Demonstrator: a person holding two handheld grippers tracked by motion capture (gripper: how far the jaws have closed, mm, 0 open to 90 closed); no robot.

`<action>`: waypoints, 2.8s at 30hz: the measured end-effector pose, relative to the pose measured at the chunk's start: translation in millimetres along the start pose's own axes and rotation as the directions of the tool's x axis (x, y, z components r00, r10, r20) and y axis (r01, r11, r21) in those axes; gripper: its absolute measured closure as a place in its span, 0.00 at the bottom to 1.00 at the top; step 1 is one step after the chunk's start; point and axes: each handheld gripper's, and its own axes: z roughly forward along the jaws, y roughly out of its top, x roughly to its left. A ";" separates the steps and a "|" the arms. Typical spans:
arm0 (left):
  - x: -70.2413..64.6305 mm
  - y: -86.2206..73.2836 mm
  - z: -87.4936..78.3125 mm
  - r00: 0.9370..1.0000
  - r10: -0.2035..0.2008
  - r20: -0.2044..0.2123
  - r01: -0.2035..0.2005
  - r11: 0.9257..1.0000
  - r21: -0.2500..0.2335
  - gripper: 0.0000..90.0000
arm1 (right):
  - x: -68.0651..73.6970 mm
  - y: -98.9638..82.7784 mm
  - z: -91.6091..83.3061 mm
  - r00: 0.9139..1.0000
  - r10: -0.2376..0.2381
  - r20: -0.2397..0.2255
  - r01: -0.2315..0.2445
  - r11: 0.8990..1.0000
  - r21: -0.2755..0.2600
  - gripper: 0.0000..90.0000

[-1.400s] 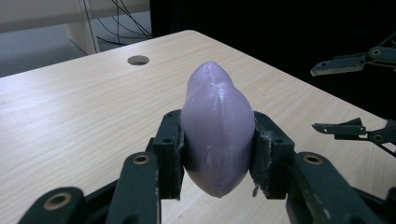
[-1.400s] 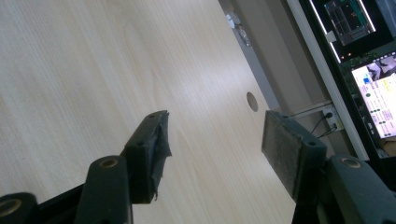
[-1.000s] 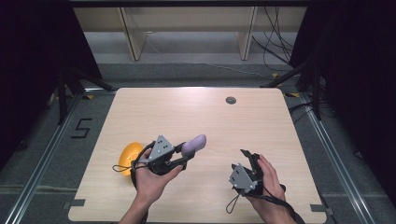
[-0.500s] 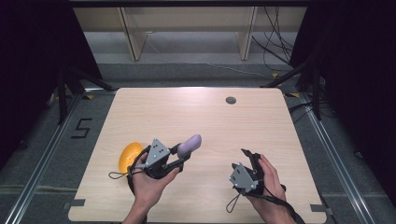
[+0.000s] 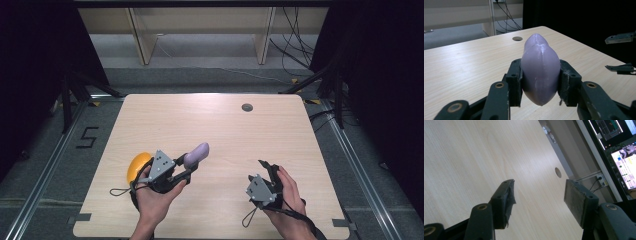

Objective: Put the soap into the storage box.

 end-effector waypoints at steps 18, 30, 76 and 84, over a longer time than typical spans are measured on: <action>8.5 -8.9 -10.7 0.998 -0.016 -0.061 0.016 1.000 -0.013 0.66 | -0.6 0.2 0.0 1.000 -0.027 -0.001 0.027 1.000 0.004 0.47; 13.4 -14.2 -19.1 0.994 -0.033 -0.100 0.029 0.999 -0.035 0.65 | -0.4 0.5 -0.1 0.999 -0.045 0.000 0.045 0.999 0.007 0.47; 37.7 -22.6 -46.0 0.964 -0.073 -0.256 0.057 0.996 -0.068 0.66 | -0.5 0.6 -0.6 0.999 -0.050 0.001 0.050 0.999 0.007 0.47; 43.4 -25.7 -50.2 0.956 -0.081 -0.282 0.062 0.995 -0.073 0.66 | -0.5 0.5 -0.5 0.999 -0.046 0.001 0.046 0.999 0.005 0.47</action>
